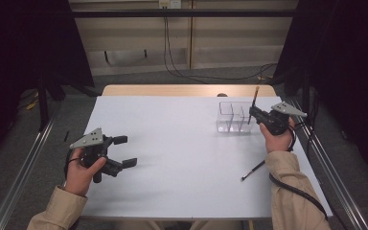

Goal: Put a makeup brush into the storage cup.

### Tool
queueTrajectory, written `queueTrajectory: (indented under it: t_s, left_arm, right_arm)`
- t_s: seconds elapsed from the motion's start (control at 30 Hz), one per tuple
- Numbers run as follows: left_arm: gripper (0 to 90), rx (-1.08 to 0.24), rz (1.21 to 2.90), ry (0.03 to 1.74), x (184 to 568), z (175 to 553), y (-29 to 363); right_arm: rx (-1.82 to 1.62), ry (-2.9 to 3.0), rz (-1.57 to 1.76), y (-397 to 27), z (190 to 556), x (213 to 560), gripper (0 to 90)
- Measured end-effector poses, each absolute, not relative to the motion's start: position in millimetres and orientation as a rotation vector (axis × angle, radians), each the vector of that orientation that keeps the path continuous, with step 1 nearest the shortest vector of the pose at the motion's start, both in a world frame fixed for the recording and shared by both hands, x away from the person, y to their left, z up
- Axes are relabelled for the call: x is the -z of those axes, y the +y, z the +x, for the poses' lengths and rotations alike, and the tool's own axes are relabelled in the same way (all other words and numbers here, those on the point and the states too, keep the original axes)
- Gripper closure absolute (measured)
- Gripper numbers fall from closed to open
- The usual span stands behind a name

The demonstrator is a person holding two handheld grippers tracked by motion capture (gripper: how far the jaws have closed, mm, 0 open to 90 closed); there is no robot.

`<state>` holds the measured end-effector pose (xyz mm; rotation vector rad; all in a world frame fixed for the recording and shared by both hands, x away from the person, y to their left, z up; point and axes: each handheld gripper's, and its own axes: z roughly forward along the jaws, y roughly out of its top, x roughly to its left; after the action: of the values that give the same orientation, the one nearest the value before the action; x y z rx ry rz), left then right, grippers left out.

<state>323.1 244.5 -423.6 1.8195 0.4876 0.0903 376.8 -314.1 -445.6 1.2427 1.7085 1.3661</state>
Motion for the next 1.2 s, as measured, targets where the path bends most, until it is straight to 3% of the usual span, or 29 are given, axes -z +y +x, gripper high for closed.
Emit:
queueTrajectory:
  t_s: [0.17,0.23,0.37,0.53,0.87,1.2]
  left_arm:
    - [0.8,-0.090,1.820,0.488,424,323,244]
    - [0.8,-0.090,1.819,0.488,423,323,244]
    - [0.8,-0.090,1.821,0.489,424,323,244]
    - [0.8,-0.092,1.820,0.487,423,323,244]
    - [0.8,-0.095,1.816,0.488,422,323,245]
    - [0.8,-0.098,1.810,0.491,421,323,246]
  right_arm:
    - [-1.372,1.713,1.241,-315,376,445,79.2]
    - [-1.375,1.712,1.245,-315,376,444,66.0]
    - [-1.395,1.716,1.240,-311,374,440,48.1]
    - [-1.390,1.732,1.232,-313,371,439,37.6]
    - [-1.426,1.724,1.218,-315,359,436,23.4]
    - [-1.437,1.768,1.159,-311,344,431,16.2]
